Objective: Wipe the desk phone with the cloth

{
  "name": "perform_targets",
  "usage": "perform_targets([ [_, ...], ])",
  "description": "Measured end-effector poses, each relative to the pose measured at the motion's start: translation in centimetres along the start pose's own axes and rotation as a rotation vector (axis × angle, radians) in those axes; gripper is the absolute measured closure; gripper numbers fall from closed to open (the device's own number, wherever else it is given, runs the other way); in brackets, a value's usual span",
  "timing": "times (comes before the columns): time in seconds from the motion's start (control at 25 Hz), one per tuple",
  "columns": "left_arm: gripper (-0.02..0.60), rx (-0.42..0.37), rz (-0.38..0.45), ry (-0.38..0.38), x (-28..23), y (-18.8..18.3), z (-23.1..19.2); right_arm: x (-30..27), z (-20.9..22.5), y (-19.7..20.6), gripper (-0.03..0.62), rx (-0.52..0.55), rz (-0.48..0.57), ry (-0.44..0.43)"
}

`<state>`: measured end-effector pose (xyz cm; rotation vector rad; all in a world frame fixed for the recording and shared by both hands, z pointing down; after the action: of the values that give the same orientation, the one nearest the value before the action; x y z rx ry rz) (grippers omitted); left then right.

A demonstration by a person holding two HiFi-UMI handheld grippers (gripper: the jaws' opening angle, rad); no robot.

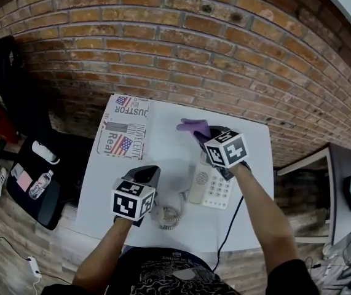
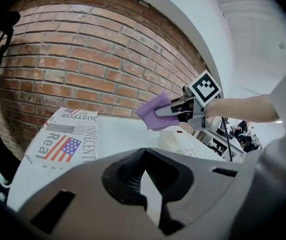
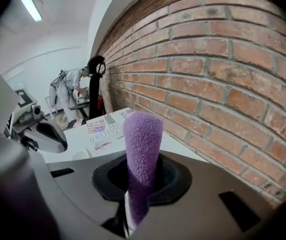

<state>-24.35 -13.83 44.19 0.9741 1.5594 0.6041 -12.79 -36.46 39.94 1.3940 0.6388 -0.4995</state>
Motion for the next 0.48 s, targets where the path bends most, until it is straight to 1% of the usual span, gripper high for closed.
perform_targets([
  [0.2, 0.575, 0.009, -0.003, 0.009, -0.8, -0.4, -1.2, -2.5, 0.0, 0.7, 0.549, 0.082, -0.145, -0.05],
  [0.36, 0.575, 0.011, -0.007, 0.012, -0.9, -0.3, -1.6, -3.4, -0.5, 1.3, 0.549, 0.101, -0.198, -0.092],
  [0.48, 0.575, 0.011, -0.011, 0.011, -0.7, 0.2, -1.5, -3.6, -1.1, 1.8, 0.549, 0.119, -0.223, -0.102],
])
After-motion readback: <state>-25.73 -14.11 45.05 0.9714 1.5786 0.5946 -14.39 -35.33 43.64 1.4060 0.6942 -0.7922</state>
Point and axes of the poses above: the fingertips, and each gripper's own axes: x backward along the fingers, z to its right, y out of its underside, the point moved 10 cm from there along x, backward along the fingers, and after that the axes turned 9 degrees about -y, right-handed, at the moved point
